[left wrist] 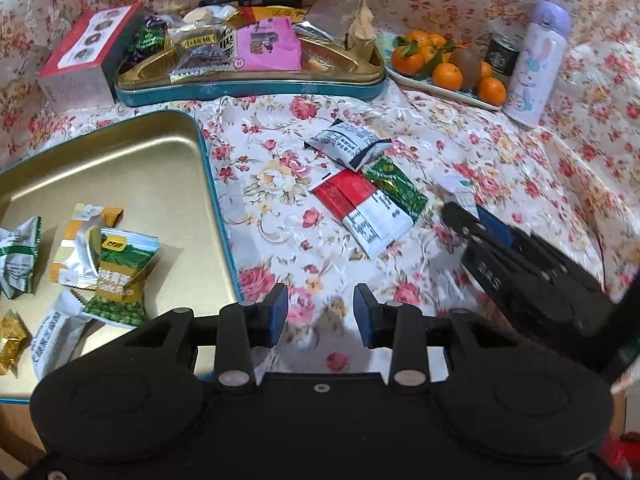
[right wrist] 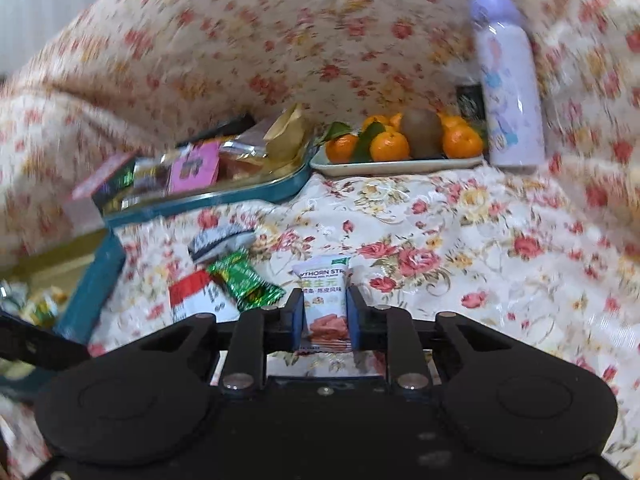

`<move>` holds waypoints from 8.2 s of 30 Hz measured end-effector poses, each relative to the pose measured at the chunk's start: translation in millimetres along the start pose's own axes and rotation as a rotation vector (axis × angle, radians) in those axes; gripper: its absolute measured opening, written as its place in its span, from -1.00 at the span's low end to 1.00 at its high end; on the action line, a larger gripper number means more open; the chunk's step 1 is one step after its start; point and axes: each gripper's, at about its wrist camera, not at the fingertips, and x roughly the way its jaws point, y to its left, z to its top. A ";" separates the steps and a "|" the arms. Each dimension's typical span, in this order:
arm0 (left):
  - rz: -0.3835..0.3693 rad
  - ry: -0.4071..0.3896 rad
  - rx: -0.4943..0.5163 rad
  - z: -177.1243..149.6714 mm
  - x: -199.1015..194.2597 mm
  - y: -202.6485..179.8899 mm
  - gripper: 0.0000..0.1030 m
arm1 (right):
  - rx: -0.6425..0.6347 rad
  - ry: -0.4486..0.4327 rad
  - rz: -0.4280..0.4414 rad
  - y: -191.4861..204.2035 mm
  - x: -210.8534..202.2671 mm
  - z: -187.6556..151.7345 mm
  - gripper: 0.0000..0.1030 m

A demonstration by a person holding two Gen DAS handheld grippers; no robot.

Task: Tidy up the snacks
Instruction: 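Grasp the red-white packet with left tool while right tool holds hawthorn packet, then carry both packets into the gold tin and open both tools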

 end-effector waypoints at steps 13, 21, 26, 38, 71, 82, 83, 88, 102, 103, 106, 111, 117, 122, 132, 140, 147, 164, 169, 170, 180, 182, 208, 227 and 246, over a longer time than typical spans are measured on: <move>0.037 -0.044 -0.109 45.9 28.4 -24.4 -0.13 | 0.015 -0.015 0.001 1.5 -0.5 -2.5 -0.57; 0.058 -0.047 -0.107 53.7 41.3 -37.5 -0.13 | 0.023 -0.016 0.004 -0.8 -1.2 -2.1 -0.57; 0.081 -0.029 -0.107 54.7 51.7 -41.5 -0.14 | 0.024 -0.016 0.003 -0.3 -1.1 -2.3 -0.57; 0.134 -0.032 -0.087 63.3 63.0 -46.2 -0.13 | 0.023 -0.016 0.004 -0.3 -0.8 -2.3 -0.56; 0.050 0.043 0.009 31.8 48.8 -36.7 0.04 | 0.024 -0.016 0.005 -0.2 -0.2 -2.1 -0.56; -0.003 -0.019 0.036 22.0 26.6 -38.7 -0.18 | 0.026 -0.017 0.007 -0.3 -0.1 -2.3 -0.57; -0.005 -0.027 0.040 21.4 22.7 -39.1 -0.18 | 0.026 -0.017 0.007 0.0 0.1 -2.5 -0.57; -0.040 -0.051 0.048 14.6 2.1 -35.8 -0.18 | 0.026 -0.017 0.006 0.5 0.1 -2.9 -0.57; -0.046 -0.082 0.020 -25.2 -44.0 13.1 -0.18 | 0.023 -0.015 -0.001 1.3 0.6 -3.0 -0.58; -0.044 -0.089 0.016 -27.7 -48.2 17.3 -0.18 | 0.023 -0.014 -0.002 1.4 0.8 -3.0 -0.58; -0.033 -0.117 0.004 -33.9 -61.3 31.7 -0.18 | 0.018 -0.013 -0.007 2.0 0.8 -2.8 -0.59; -0.010 -0.154 -0.031 -40.5 -79.1 58.7 -0.18 | 0.002 -0.013 -0.024 4.2 1.2 -2.9 -0.59; 0.021 -0.180 -0.078 -46.0 -92.1 92.9 -0.18 | -0.042 -0.007 -0.050 10.1 1.4 -3.1 -0.59; 0.040 -0.199 -0.108 -47.4 -94.4 116.9 -0.18 | -0.093 0.000 -0.086 18.8 2.5 -3.7 -0.59; 0.066 -0.246 -0.138 -46.4 -94.1 142.3 -0.18 | -0.140 0.015 -0.176 34.9 1.2 -5.0 -0.58; 0.061 -0.248 -0.165 -46.6 -95.8 159.7 -0.17 | -0.011 -0.012 -0.197 67.9 -34.6 -9.9 -0.58; 0.085 -0.249 -0.158 -48.4 -91.4 171.3 -0.17 | -0.006 -0.056 -0.003 133.1 -70.9 -3.2 -0.58; 0.016 -0.252 -0.307 -45.0 -89.0 225.1 -0.18 | -0.057 -0.001 0.245 242.6 -76.3 -10.7 -0.58; 0.032 -0.242 -0.326 -46.0 -84.2 231.3 -0.18 | -0.052 0.035 0.249 247.8 -66.6 -15.2 -0.57; 0.038 -0.247 -0.329 -46.4 -84.3 232.4 -0.18 | -0.053 0.039 0.250 248.5 -65.2 -15.4 -0.57; 0.133 -0.284 -0.375 -39.0 -80.5 250.1 -0.18 | -0.071 0.060 0.247 255.2 -47.2 -7.9 -0.57; 0.156 -0.291 -0.371 -36.0 -77.7 251.1 -0.18 | -0.087 0.063 0.247 262.6 -39.8 -3.0 -0.57; 0.207 -0.318 -0.300 -34.2 -75.2 250.1 -0.13 | -0.181 0.164 0.211 326.2 25.3 1.0 -0.56; 0.214 -0.299 -0.289 -35.9 -78.6 244.4 -0.13 | -0.139 0.167 0.178 327.9 37.2 7.6 -0.52; 0.204 -0.275 -0.278 -38.1 -79.2 235.0 -0.13 | -0.112 0.102 0.170 306.4 -5.3 9.4 -0.51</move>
